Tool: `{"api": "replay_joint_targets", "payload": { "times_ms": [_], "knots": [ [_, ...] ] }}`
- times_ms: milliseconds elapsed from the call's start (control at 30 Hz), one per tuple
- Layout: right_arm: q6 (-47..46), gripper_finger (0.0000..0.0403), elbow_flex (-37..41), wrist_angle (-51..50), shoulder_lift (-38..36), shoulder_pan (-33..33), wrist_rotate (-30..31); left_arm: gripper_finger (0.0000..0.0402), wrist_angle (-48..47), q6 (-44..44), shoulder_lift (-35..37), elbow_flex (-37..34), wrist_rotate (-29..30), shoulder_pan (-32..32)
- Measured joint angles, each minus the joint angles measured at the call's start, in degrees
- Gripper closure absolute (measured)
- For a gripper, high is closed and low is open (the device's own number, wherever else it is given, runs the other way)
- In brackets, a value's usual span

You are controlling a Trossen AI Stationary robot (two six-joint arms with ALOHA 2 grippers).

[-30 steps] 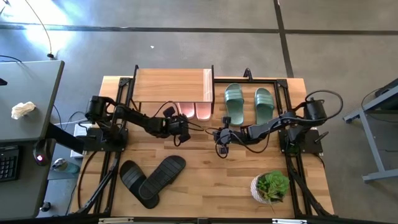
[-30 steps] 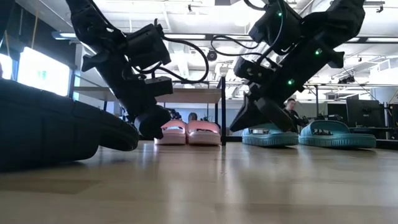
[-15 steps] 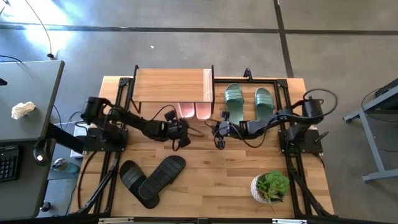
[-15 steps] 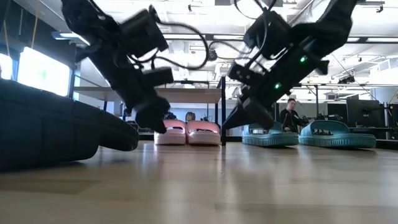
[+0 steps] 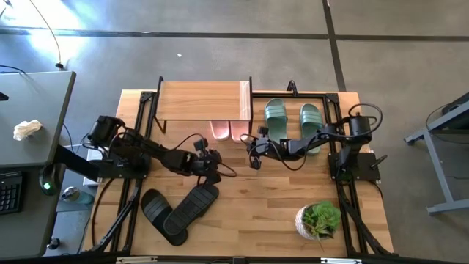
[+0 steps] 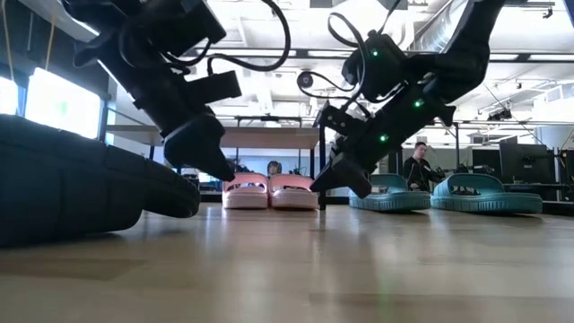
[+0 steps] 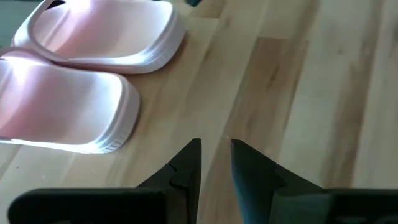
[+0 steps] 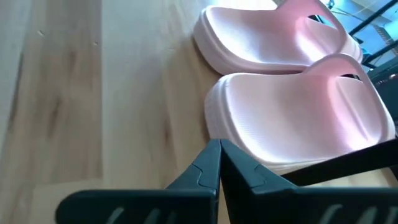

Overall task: Pick and place slides into the shelf
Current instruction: Adjust the right pink slipper under the shelf

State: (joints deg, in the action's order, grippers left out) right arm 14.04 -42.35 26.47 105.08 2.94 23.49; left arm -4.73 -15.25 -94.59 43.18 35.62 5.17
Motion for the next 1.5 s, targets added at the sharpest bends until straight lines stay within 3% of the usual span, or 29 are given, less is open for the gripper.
{"api": "replay_joint_targets", "payload": {
  "times_ms": [200,333,500,1033,1500],
  "knots": [
    [-0.3,0.0403,0.0,0.0,0.0,0.5,-0.1,0.0328,-0.3,0.0,0.0,0.0,0.0,1.7],
    [-0.1,0.0403,0.0,0.0,0.0,0.4,-4.7,0.0328,-1.1,0.1,0.0,0.0,-0.3,2.1],
    [0.4,0.0403,0.0,0.0,0.0,0.8,-2.2,0.0328,-1.4,0.1,0.0,0.0,-0.7,2.1],
    [-0.1,0.0403,0.0,0.2,0.0,3.0,-7.2,0.0328,-1.4,0.2,0.0,0.0,-0.7,2.0],
    [-2.0,0.0403,0.0,-0.1,0.0,4.5,-3.6,0.0328,-1.4,0.2,0.0,0.0,-0.7,2.0]
  ]
}}
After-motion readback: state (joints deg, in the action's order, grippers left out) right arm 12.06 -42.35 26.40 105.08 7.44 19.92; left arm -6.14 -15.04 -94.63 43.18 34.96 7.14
